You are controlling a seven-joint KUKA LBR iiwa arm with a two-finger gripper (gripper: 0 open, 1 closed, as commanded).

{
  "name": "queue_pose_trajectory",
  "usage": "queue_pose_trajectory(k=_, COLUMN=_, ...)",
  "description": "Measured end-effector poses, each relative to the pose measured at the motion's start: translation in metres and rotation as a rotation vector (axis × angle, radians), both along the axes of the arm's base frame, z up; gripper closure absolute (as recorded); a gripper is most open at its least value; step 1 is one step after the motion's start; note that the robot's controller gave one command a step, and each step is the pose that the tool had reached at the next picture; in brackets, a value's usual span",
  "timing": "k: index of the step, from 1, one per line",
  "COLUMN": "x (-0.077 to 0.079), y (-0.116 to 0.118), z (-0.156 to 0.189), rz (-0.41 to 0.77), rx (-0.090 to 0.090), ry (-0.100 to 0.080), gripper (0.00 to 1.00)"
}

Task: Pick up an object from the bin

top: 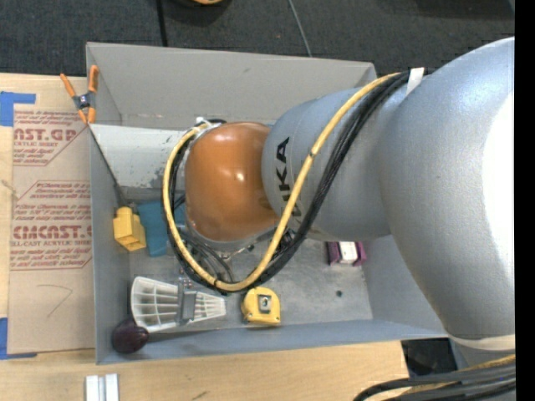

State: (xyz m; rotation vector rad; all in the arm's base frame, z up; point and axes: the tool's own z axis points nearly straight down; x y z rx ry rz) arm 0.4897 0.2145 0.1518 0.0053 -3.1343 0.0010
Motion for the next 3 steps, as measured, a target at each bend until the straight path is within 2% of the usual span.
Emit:
queue_pose_trajectory(k=1, x=0.002, y=-0.001, z=0.005, rz=-0.002, rx=0.002, ry=-0.007, gripper=0.00)
queue_pose_trajectory(k=2, x=-0.004, y=-0.011, z=-0.045, rz=0.206, rx=0.004, ry=-0.010, gripper=0.00)
queue_pose_trajectory(k=3, x=-0.002, y=-0.017, z=-0.087, rz=0.273, rx=0.006, ry=-0.022, gripper=0.00)
